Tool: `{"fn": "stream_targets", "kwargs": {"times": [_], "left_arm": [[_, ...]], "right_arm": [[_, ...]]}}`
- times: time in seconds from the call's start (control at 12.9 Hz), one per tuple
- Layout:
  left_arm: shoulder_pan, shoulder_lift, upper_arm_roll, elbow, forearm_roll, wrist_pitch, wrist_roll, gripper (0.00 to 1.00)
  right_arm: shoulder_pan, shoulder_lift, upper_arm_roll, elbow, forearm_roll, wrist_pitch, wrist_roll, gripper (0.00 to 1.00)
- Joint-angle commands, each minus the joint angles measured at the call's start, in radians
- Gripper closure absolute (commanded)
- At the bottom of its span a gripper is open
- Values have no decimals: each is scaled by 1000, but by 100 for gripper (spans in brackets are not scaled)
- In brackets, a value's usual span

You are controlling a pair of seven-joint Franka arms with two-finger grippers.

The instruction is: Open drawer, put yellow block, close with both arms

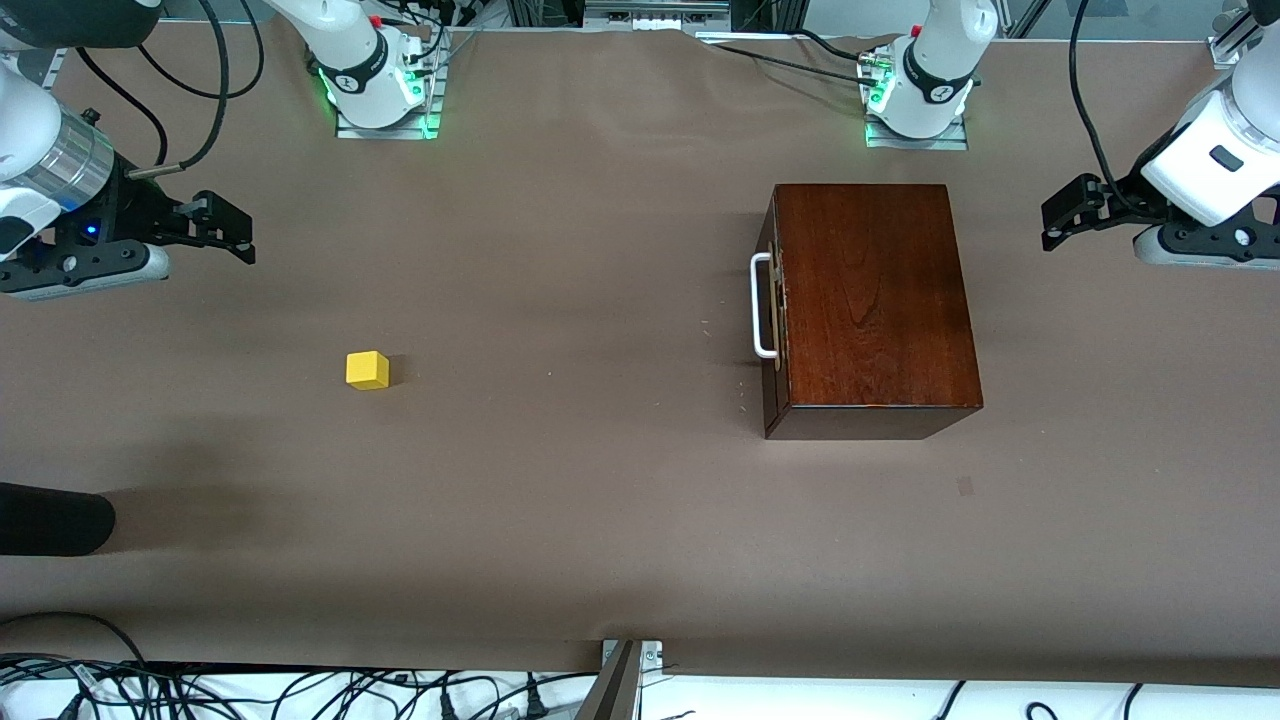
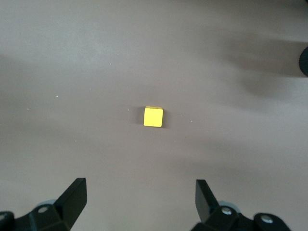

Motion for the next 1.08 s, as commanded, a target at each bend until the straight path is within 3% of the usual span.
{"fn": "stream_targets", "kwargs": {"times": [0.0, 1.0], "left_arm": [[-4, 18, 0, 40, -5, -28, -7, 0], [-4, 18, -2, 42, -5, -46, -7, 0]], "right_arm": [[-6, -1, 8, 16, -1, -17, -3, 0], [-6, -1, 8, 16, -1, -17, -3, 0]]}}
